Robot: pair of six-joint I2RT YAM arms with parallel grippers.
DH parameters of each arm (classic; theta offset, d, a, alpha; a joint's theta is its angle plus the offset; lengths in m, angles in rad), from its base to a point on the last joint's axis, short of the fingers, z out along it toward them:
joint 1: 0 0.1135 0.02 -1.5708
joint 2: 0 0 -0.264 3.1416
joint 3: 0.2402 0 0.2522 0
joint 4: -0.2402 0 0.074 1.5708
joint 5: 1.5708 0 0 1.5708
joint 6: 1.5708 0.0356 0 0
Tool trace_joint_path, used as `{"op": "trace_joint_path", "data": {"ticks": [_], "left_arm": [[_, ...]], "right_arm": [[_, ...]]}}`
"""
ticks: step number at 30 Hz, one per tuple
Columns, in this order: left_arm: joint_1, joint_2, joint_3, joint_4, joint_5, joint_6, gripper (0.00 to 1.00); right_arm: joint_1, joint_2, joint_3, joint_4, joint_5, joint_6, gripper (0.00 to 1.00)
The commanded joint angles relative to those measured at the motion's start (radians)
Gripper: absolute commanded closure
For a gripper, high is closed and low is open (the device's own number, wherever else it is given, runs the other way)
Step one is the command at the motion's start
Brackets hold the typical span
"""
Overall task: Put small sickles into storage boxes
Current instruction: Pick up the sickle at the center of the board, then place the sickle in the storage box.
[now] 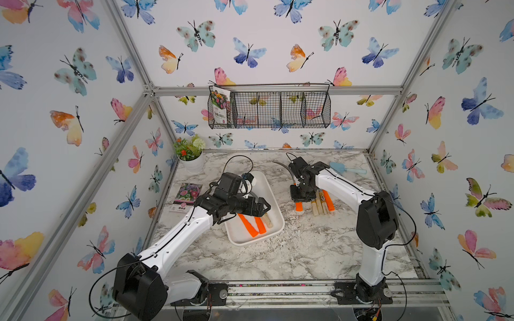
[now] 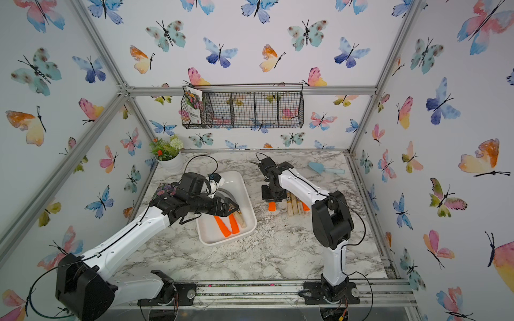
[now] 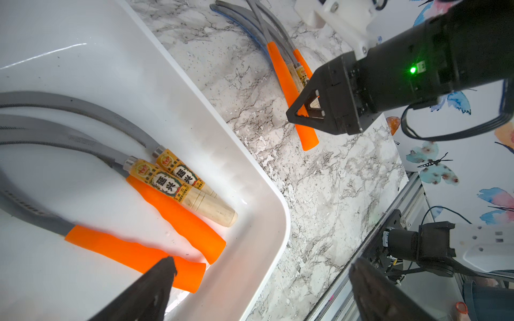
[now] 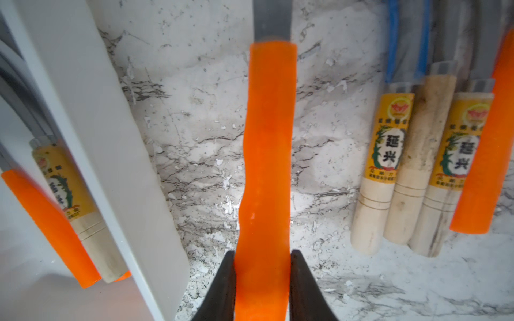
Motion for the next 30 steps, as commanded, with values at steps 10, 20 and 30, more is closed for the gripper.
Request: {"op": "trace_joint_path", "data": {"ticks": [10,20,30], "left_arm": [[-0.002,-0.170,-0.080,-0.074,-0.049,-0.049,0.02],[-0.002,-0.310,-0.110,-0.162,-0.086,-0.067,0.02],[-0.002,-0.473,-0.120,-0.262,-0.129,-0.095,0.02]], "right_arm": [[0.153,0.035,0.161,-0.085,0.039,0.063,0.86],[0.280,0.122,0.264,-0.098,0.046,0.117,0.86],[0.379,0.207,0.291,-0.067,0.025,0.173,0.86]]}}
